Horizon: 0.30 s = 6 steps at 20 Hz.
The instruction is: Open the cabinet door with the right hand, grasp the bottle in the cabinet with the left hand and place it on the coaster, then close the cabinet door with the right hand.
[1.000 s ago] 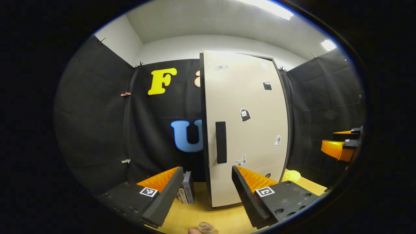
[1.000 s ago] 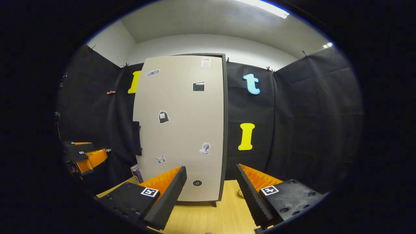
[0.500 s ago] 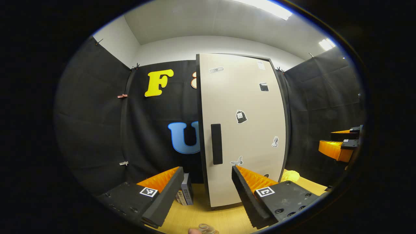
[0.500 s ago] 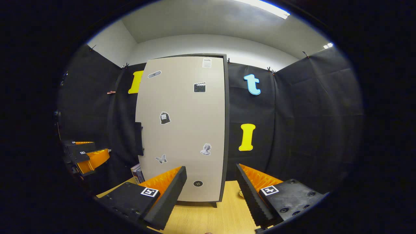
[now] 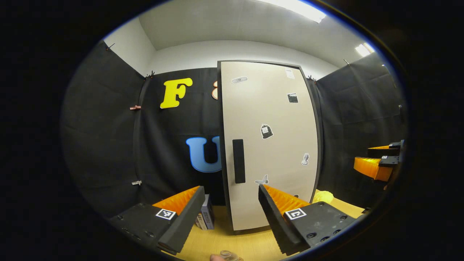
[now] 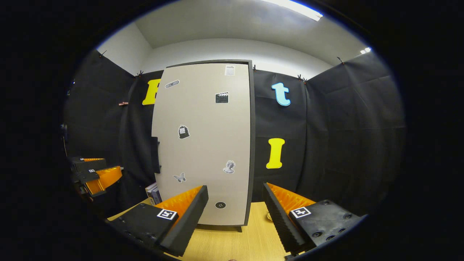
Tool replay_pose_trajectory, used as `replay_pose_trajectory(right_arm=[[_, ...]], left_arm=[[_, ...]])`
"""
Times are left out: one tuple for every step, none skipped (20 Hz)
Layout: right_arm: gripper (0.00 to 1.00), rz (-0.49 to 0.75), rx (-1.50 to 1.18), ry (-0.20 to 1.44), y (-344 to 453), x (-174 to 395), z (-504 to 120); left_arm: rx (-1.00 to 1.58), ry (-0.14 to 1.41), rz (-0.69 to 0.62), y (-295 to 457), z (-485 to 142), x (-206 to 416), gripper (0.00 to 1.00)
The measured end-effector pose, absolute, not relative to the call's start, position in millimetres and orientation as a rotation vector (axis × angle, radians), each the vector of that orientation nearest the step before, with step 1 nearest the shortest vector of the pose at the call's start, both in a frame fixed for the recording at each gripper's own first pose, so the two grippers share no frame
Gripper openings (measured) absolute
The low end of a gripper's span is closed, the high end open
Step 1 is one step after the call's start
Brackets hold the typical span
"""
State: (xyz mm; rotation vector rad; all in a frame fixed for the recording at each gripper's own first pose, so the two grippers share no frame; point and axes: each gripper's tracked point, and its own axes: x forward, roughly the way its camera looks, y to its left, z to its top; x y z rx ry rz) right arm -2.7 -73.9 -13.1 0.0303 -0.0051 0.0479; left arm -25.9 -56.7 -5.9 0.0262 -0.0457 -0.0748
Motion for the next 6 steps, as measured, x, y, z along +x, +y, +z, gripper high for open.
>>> replay_pose_trajectory(right_arm=[[0.98, 0.047, 0.031, -0.004, -73.6, -2.6, -13.7], [0.98, 0.046, 0.031, -0.005, -73.4, -2.0, -14.0], [0.98, 0.044, 0.030, -0.006, -74.4, -2.1, -14.1], [0.98, 0.043, 0.028, -0.007, -74.5, -2.9, -14.0], [0.98, 0.041, 0.028, -0.007, -75.4, -3.6, -14.3], [0.98, 0.040, 0.028, -0.008, -75.3, -3.0, -14.3]], left_arm=[[0.026, -0.046, -0.072, -55.3, -6.6, -25.9, 0.93], [0.024, -0.045, -0.072, -54.9, -6.5, -25.4, 0.94], [0.023, -0.043, -0.072, -55.5, -7.6, -25.3, 0.94], [0.024, -0.043, -0.073, -55.5, -7.4, -25.5, 0.94], [0.025, -0.044, -0.073, -56.2, -7.2, -25.2, 0.94], [0.025, -0.045, -0.074, -55.5, -6.6, -25.2, 0.94]])
